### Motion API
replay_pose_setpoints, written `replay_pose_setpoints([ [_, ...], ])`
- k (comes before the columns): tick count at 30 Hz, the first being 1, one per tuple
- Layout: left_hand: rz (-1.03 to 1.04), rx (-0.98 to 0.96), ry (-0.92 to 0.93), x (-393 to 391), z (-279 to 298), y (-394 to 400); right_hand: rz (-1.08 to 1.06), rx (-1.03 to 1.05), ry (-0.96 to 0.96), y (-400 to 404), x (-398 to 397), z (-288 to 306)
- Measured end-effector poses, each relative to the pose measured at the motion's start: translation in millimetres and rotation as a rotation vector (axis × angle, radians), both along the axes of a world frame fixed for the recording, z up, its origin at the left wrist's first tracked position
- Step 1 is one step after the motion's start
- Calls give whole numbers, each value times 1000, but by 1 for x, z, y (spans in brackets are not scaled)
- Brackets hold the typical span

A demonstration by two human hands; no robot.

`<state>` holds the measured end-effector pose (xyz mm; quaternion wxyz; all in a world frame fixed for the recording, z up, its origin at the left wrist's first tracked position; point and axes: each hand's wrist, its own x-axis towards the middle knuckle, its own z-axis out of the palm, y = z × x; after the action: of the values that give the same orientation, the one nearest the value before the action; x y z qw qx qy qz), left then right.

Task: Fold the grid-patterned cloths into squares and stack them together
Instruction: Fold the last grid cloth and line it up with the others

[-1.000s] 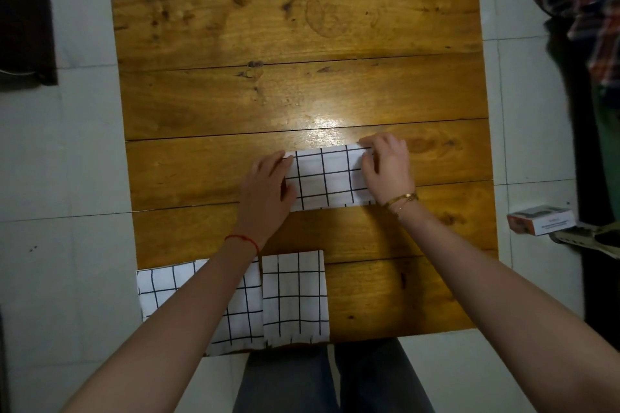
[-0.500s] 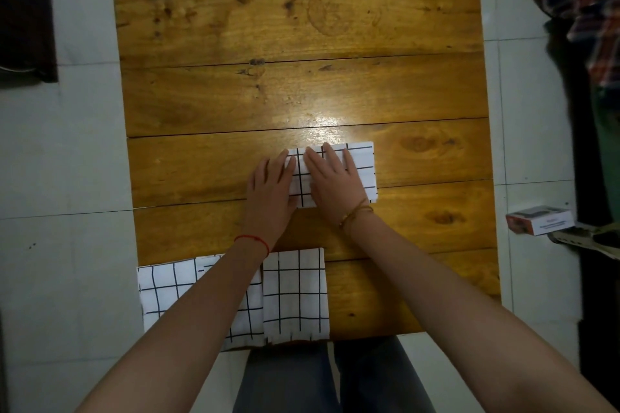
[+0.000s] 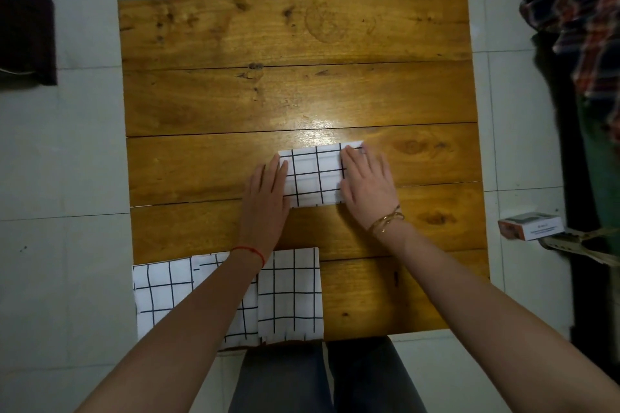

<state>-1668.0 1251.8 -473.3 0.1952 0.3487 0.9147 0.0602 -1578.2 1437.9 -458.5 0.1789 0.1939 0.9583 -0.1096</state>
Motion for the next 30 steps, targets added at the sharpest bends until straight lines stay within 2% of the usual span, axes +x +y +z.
replay_pose_setpoints([
  [3,-8,40,74,22,1,-12,122,-23,2,-31,0,0],
  [8,-18,-25,36,55,-5,-26,254,-31,-91,-73,12,-7],
  [11,-42,-127,55,62,-4,-25,238,7,-114,-79,22,-13],
  [16,-38,-161,72,63,-2,-22,229,55,-186,-48,49,-11],
  [20,-31,-167,67,63,0,-21,87,103,-134,-16,75,-4],
  [24,-21,-147,71,63,-1,-19,68,106,-25,-9,76,-6],
  [26,73,-64,57,62,0,-16,3,94,101,-8,67,-9],
  [30,506,115,-27,54,7,-6,-78,58,270,-2,27,-7],
])
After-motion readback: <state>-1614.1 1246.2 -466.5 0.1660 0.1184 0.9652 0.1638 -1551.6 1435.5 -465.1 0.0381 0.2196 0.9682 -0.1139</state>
